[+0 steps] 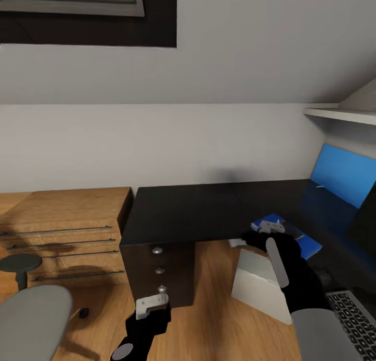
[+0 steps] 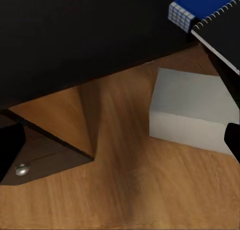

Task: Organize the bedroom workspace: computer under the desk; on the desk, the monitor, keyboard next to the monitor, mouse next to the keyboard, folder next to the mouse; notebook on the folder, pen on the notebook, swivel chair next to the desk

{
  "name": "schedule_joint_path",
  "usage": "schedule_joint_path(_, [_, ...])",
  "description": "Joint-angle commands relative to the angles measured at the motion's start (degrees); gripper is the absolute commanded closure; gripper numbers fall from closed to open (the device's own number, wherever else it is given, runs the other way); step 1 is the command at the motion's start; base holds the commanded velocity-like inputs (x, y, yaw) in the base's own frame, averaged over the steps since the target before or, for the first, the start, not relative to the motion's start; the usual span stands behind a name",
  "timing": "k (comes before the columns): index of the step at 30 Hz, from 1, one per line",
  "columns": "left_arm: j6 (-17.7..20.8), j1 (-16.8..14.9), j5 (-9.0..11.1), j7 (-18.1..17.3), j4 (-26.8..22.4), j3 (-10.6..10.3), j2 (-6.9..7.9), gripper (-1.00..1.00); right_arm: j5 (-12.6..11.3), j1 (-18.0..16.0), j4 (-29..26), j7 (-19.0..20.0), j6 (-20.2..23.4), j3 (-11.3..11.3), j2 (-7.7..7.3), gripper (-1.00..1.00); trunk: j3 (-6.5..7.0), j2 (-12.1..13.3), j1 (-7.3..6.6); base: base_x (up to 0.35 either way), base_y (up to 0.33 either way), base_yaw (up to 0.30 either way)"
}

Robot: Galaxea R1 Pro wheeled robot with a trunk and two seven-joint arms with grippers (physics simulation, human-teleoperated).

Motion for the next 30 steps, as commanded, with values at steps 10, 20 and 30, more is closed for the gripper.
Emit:
schedule_joint_path(10, [0.19, -0.07, -0.11, 0.32, 3.23, 1.69, 0.01, -1.0, 2.87, 0.61, 2.87, -0.81, -4.86, 6.81, 1.78, -1.0, -0.97, -0.05, -0.02, -0.068, 0.0, 0.0])
schedule_joint_path(20, [0.15, -0.07, -0.31, 0.07, 3.34, 5.58, 0.12, -1.0, 5.41, 3.62, 2.41, -2.37, -11.38, 9.03, 2.81, -1.0, -1.87, -0.05, -0.02, -0.005, 0.0, 0.0])
schedule_joint_path(30, [0.23, -0.07, -0.33, 0.08, 3.29, 6.53, 0.1, -1.0, 6.35, 15.25, 2.41, -3.72, -24.69, 9.19, 3.77, -1.0, -1.38, 2.76, -1.56, 0.0, 0.0, 0.0])
